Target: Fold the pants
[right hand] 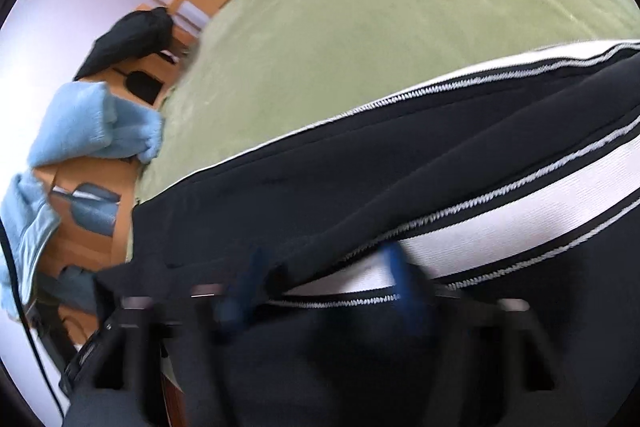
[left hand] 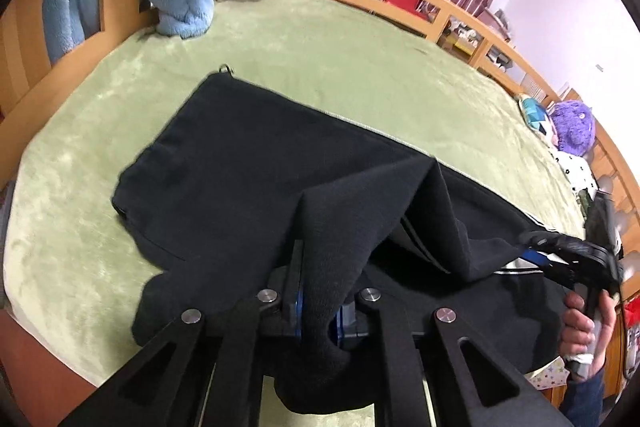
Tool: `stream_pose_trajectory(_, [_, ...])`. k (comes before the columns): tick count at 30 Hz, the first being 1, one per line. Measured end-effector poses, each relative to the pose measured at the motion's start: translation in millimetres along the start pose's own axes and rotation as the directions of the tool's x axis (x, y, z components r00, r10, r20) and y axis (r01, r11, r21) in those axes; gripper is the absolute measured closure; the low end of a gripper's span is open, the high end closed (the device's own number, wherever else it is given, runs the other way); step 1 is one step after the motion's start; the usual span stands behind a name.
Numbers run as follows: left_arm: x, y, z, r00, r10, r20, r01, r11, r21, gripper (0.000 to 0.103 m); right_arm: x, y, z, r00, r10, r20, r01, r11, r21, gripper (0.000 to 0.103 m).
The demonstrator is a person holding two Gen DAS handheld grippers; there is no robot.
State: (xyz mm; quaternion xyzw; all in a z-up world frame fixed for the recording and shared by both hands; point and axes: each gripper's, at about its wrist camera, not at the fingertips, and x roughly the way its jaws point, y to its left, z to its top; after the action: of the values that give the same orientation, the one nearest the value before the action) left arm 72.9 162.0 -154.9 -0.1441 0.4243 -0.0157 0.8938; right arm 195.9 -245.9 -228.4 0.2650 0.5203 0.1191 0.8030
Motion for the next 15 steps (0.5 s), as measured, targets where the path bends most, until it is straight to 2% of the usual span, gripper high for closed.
stream_pose_trajectory(1, [-2.4, 0.5, 0.6, 1.0, 0.001, 0.009, -0.001, 1.0, 0.002, 0.093, 6.1, 4.2, 1.8, 1.0, -0.026, -0.014, 0.026, 0.999, -0.02, 0.095])
stream_pose_trajectory(2, [-5.7, 2.6, 2.6, 1.0, 0.002, 0.02, -0.002, 1.0, 0.003, 0.093, 9.1, 9.6, 2.6, 0.998, -0.055, -0.007, 0.055, 0.997, -0.052, 0.096])
stream_pose_trajectory(4, [-9.7, 6.1, 9.5, 0.999, -0.008, 0.042, 0.008, 1.0, -0.006, 0.093, 5.0, 21.8, 2.0, 0.994, -0.089, 0.062, 0.096, 0.99, -0.108, 0.097])
stream_pose_trajectory(6, [-12.6, 11.5, 24.2, 0.998, -0.014, 0.063, 0.015, 1.0, -0.018, 0.094, -2.8, 30.5, 4.4, 0.99, -0.09, 0.109, 0.105, 0.985, -0.14, 0.097])
stream_pose_trajectory(10, [-6.9, 19.2, 66.0, 0.995, -0.041, 0.091, 0.044, 0.998, -0.039, 0.094, -16.7, 34.5, 28.9, 0.987, -0.038, 0.155, 0.056, 0.992, -0.113, 0.098])
stream_pose_trajectory(15, [26.8, 19.0, 122.0, 0.998, -0.042, 0.057, 0.044, 0.998, -0.039, 0.094, -24.1, 41.8, 66.3, 0.98, -0.008, 0.2, 0.027, 0.995, -0.092, 0.098])
